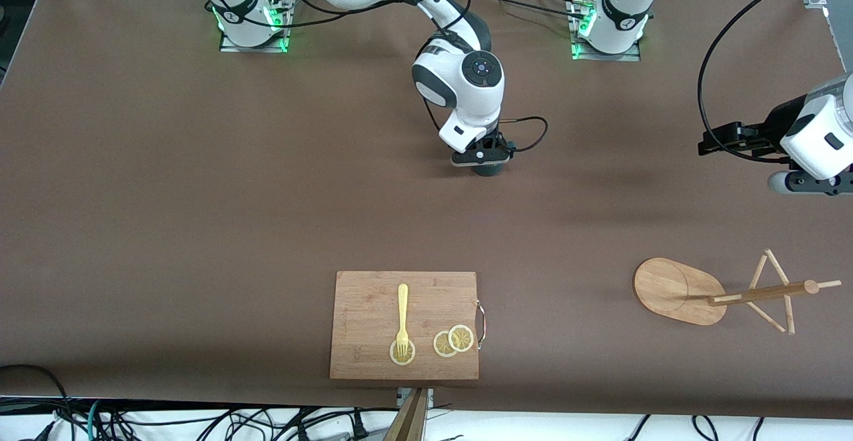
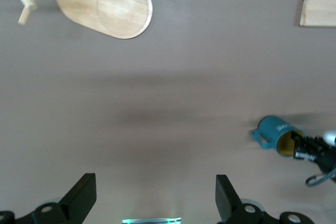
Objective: Pass cup and hang on rack
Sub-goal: 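Carry the mug toward the table middle while the left gripper approaches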
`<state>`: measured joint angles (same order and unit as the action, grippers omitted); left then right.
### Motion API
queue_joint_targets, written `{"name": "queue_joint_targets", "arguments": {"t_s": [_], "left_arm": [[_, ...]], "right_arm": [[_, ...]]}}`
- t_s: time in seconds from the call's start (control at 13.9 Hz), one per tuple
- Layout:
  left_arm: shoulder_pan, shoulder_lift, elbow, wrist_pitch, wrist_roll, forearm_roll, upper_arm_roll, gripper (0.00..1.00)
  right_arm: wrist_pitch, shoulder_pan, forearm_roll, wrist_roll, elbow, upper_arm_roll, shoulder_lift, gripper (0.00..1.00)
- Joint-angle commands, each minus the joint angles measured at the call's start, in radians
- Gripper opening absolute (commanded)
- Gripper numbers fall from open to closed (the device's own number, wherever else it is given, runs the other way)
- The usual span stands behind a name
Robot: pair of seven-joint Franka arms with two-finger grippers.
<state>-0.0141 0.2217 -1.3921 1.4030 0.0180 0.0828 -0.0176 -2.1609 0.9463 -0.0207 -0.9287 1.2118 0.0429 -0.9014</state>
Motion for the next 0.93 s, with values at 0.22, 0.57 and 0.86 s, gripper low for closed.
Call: {"name": "queue_joint_targets", "arguments": {"t_s": [0.22, 0.57, 0.86], "left_arm": [[-0.056, 0.004, -0.092, -0.004, 0.515, 0.116, 0.011, 1.0], [-0.089, 0.004, -0.295, 0.126, 1.029, 0.262, 0.011, 1.0], [-0.104, 0.004, -0.486, 0.27, 1.418, 0.447, 0.013, 1.0]], "right_arm": [[0.018, 0.002, -0.008, -0.029, -0.035, -0.003, -0.011, 0.71], [0.214, -0.041, -0.001, -0.021, -0.104, -0.006, 0.076, 1.0], [0.387, -0.213, 0.028, -0.006, -0.104, 0.0, 0.212, 1.0]]}}
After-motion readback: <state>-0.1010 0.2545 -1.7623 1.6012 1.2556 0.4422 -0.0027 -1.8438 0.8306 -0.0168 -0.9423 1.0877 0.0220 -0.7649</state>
